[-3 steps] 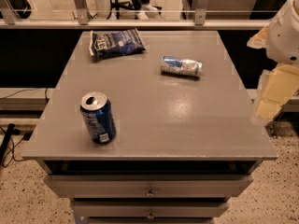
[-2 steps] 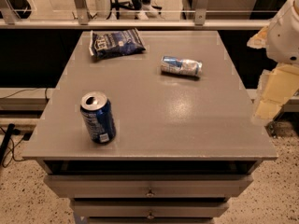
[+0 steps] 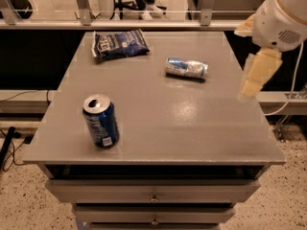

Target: Place redbull can upright

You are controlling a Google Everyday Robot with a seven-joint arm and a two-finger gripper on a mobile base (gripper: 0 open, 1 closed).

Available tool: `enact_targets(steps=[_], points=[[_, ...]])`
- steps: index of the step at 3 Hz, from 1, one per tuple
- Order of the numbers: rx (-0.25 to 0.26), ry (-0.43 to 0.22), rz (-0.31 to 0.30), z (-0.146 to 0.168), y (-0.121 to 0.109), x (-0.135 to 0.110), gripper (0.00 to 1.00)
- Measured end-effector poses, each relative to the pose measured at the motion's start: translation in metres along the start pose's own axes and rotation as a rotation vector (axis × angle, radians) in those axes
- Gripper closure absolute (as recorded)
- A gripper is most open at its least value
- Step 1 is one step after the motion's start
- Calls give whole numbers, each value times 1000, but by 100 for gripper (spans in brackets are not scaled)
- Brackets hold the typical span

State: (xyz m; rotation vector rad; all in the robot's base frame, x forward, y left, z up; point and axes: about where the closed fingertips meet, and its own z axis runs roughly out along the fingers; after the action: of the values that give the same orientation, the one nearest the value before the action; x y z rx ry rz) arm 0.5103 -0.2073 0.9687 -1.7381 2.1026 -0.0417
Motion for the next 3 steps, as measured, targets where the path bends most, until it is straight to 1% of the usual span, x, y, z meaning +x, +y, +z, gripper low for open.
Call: enact_targets(steps=[1,2,3], points=[[-7,-76,-7,37,-58,-21,0],[-13,-121,17,78,-99,-48,0],[-15,-107,109,132,-137,-71,0]])
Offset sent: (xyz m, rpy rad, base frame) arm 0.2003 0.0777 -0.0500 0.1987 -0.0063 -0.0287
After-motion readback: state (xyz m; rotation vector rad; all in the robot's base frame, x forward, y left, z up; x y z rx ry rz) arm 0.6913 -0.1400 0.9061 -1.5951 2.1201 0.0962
